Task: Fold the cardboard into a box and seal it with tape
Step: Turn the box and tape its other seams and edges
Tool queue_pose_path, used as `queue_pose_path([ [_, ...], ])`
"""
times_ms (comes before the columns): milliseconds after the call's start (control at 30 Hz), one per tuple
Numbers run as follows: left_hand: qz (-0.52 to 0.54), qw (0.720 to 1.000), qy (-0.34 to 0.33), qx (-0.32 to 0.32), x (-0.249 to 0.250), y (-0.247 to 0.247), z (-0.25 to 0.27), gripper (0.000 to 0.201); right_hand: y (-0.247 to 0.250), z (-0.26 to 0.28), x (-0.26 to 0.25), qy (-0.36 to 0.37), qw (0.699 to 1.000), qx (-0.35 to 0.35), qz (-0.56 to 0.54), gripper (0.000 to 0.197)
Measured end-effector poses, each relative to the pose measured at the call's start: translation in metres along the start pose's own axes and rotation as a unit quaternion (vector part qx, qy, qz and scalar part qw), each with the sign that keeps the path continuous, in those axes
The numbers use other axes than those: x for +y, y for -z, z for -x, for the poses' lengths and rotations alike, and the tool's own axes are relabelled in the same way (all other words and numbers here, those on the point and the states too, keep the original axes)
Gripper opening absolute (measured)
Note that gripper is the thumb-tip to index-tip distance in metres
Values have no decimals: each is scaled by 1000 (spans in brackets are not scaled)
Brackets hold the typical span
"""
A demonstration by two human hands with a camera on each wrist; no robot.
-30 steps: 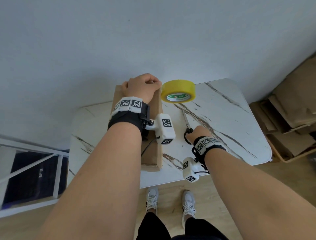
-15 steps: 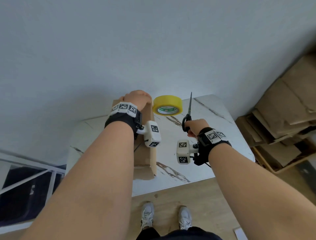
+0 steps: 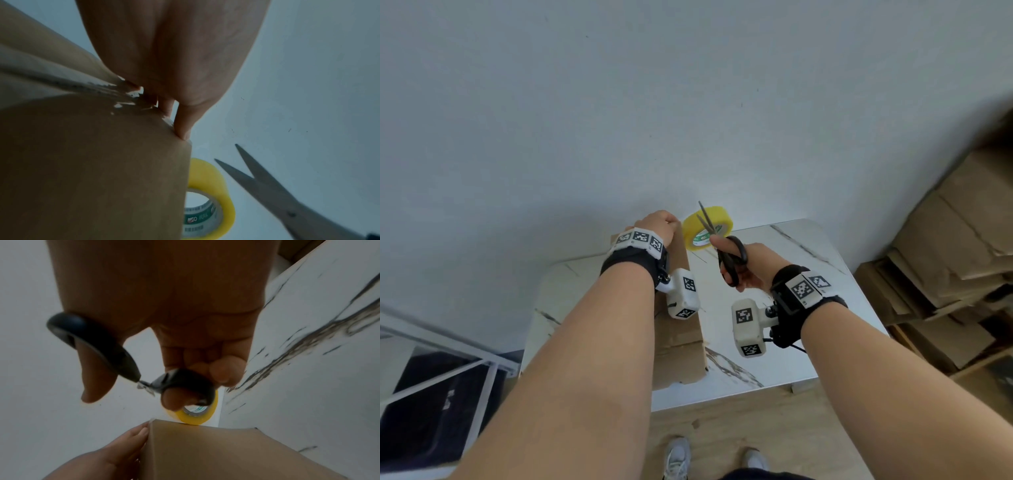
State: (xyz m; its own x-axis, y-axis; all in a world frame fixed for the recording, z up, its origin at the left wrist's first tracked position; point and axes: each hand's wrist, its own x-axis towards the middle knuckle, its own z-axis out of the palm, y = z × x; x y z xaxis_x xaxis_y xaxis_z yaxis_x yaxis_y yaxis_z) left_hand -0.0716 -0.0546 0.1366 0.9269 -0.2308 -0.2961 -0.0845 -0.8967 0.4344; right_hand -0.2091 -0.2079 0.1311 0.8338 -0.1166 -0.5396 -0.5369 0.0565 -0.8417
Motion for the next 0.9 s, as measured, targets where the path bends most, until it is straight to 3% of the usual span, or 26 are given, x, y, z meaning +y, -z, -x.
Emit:
queue_pose_path([
  [167, 5, 1000, -2, -8, 3, 3, 2, 29, 0, 2, 9, -42, 997, -68, 4, 48],
  [333, -16, 1000, 6, -24, 8, 4, 1, 31, -1, 0, 11, -62, 995, -81, -9, 46],
  [533, -8, 999, 43, -21, 6, 6, 2, 9, -13, -14, 6, -66, 995, -79, -5, 53],
  [700, 7, 997, 79, -20, 8, 4, 1, 44, -24, -30, -1, -68, 995, -68, -19, 54],
  [900, 30, 994, 97, -35, 9, 6, -5, 52, -28, -40, -6, -69, 995, -62, -38, 55],
])
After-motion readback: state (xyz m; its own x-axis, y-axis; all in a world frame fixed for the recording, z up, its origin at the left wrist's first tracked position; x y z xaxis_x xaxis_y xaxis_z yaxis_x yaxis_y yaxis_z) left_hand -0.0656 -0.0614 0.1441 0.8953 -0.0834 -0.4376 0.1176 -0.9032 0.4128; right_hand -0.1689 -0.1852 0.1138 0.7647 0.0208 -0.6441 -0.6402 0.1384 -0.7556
